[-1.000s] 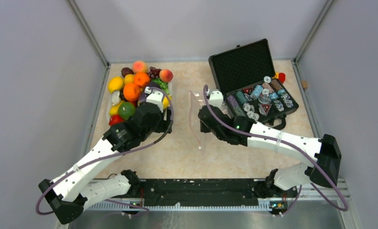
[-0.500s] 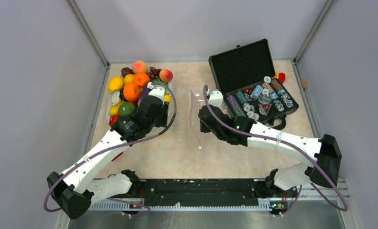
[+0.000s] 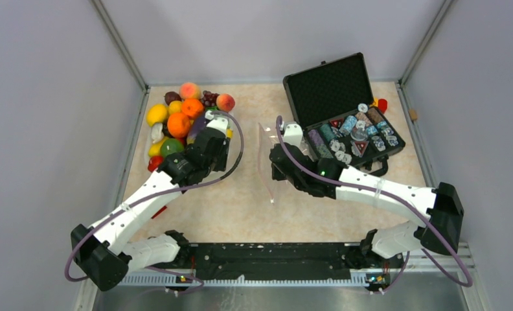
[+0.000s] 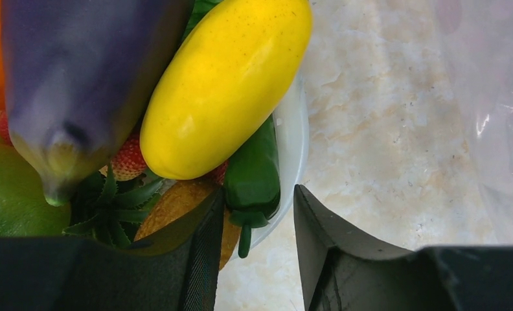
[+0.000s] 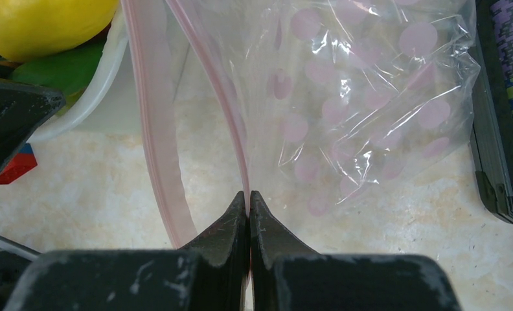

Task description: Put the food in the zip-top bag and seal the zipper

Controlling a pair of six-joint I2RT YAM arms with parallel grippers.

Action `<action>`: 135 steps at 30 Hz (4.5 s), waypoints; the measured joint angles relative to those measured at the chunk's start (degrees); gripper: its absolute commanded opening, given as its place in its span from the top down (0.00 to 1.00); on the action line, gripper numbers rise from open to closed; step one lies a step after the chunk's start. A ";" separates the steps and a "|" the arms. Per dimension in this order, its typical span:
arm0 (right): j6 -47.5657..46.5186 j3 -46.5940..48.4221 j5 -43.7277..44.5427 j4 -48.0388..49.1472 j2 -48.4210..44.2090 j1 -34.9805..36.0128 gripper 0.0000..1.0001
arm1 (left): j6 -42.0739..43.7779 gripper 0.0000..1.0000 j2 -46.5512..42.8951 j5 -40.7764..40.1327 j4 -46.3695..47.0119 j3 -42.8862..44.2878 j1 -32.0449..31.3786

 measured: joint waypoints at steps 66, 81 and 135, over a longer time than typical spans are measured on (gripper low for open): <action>0.00 -1.25 0.00 1.33 -0.96 0.00 1.00 | 2.93 1.00 -6.99 9.38 -21.22 14.80 0.02; 0.04 -1.25 0.00 1.38 -0.96 0.00 1.00 | 2.62 1.00 -12.24 16.85 -21.14 17.33 0.02; -0.31 -0.52 8.55 1.99 -0.44 3.43 1.00 | -4.22 1.00 4.55 7.89 -16.02 16.33 -6.73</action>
